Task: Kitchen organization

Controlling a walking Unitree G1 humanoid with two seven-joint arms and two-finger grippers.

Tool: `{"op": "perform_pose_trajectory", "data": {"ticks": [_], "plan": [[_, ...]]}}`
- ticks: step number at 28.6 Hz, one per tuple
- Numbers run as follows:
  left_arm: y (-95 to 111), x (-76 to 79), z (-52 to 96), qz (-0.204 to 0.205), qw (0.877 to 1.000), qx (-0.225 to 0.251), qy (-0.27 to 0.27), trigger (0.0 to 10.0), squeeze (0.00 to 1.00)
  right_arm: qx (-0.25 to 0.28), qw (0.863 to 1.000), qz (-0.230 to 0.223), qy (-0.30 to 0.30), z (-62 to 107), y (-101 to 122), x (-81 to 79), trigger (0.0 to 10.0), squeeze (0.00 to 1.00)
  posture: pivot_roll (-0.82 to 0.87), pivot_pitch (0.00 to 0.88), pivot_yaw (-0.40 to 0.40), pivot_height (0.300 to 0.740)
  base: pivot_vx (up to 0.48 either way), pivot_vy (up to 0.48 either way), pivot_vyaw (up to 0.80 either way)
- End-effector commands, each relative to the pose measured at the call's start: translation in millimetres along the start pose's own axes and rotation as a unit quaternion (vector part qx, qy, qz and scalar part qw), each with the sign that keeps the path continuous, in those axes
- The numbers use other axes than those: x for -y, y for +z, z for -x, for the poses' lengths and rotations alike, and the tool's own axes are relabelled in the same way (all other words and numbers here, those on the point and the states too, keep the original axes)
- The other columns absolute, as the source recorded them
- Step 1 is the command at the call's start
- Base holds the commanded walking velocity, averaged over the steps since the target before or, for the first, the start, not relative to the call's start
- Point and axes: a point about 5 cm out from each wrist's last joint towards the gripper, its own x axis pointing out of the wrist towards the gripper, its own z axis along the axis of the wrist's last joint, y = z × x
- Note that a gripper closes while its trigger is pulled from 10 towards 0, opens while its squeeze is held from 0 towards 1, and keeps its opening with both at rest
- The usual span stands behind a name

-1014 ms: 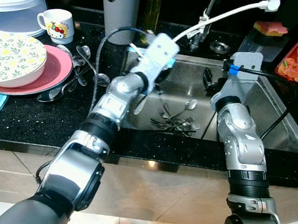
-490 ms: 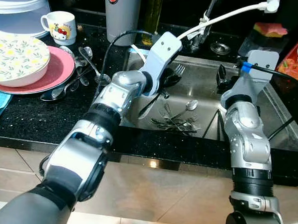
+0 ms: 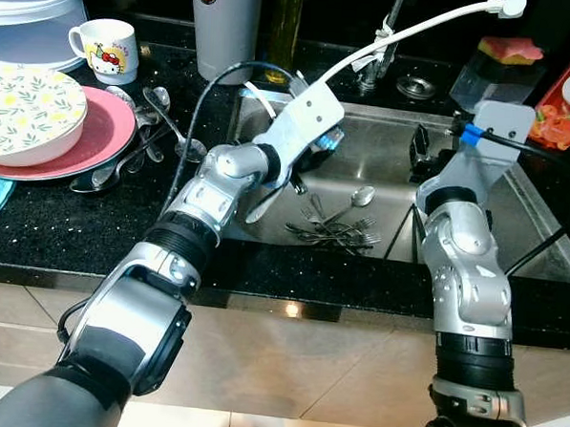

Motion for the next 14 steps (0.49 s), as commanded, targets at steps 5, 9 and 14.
{"op": "perform_pose_trajectory", "data": {"ticks": [5, 9, 14], "plan": [[5.8, 19.9, 5.5, -0.054, 0.996, 0.045, -0.054, 10.0, 0.00, 0.029, 1.000, -0.007, -0.001, 8.1, 6.8, -5.9, 10.0, 0.00, 0.20, 0.189, -0.038, 0.740, 0.000, 0.000, 0.00], [4.7, 34.1, 9.3, -0.110, 0.989, 0.063, -0.078, 10.0, 0.00, 0.034, 0.999, -0.009, 0.002, 7.8, 9.5, -7.7, 10.0, 0.00, 0.20, 0.186, -0.039, 0.740, 0.000, 0.000, 0.00], [6.8, 37.3, 12.0, -0.162, 0.980, 0.086, -0.072, 10.0, 1.00, 0.040, 0.999, -0.008, -0.001, 7.1, 11.3, -6.1, 10.0, 0.00, 0.19, 0.171, -0.038, 0.740, 0.000, 0.000, 0.00]]}}
